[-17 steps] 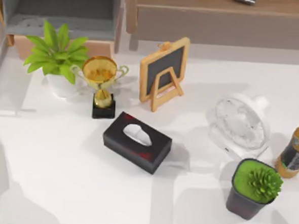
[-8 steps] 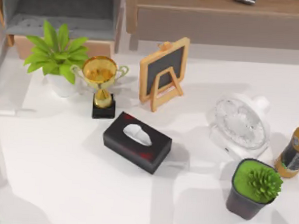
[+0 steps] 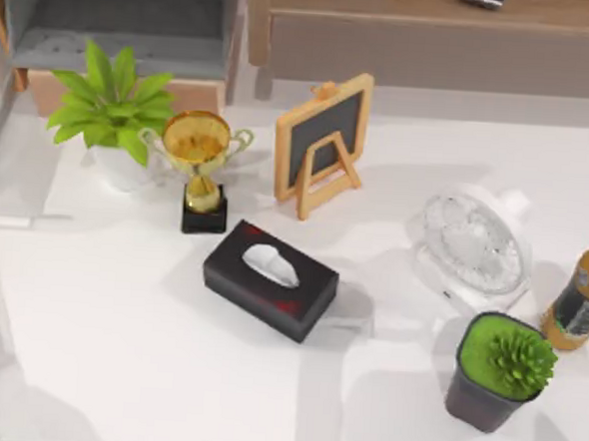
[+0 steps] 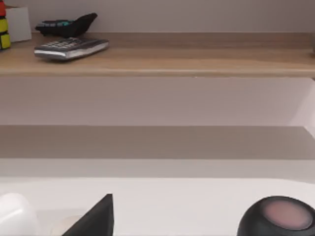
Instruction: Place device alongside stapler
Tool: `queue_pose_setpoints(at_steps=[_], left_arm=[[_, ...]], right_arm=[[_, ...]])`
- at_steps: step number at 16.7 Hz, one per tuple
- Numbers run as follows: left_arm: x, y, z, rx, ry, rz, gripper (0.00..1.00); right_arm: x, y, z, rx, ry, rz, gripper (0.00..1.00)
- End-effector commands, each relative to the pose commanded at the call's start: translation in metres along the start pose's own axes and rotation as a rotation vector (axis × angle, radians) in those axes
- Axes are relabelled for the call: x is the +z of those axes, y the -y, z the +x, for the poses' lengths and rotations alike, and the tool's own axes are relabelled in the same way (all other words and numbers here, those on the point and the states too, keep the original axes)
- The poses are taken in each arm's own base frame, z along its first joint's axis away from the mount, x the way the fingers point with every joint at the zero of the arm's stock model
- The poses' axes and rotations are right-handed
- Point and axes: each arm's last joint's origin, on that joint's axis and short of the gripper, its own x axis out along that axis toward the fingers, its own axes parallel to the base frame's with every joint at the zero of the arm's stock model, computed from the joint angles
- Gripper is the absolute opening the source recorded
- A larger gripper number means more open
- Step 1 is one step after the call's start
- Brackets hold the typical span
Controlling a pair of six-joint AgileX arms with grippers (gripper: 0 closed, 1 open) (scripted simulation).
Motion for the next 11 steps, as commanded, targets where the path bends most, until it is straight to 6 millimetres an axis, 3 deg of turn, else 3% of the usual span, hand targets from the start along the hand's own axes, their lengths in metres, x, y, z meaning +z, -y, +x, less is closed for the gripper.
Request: queue_pose_setpoints(at_steps=[5,11], left_arm=[[0.0,0.0,0.0,0.0,0.0,0.0,0.98],[0.0,0.0,0.0,0.0,0.0,0.0,1.0]], right_arm=[[0.0,0.0,0.0,0.0,0.0,0.0,1.0],[0.0,0.0,0.0,0.0,0.0,0.0,1.0]])
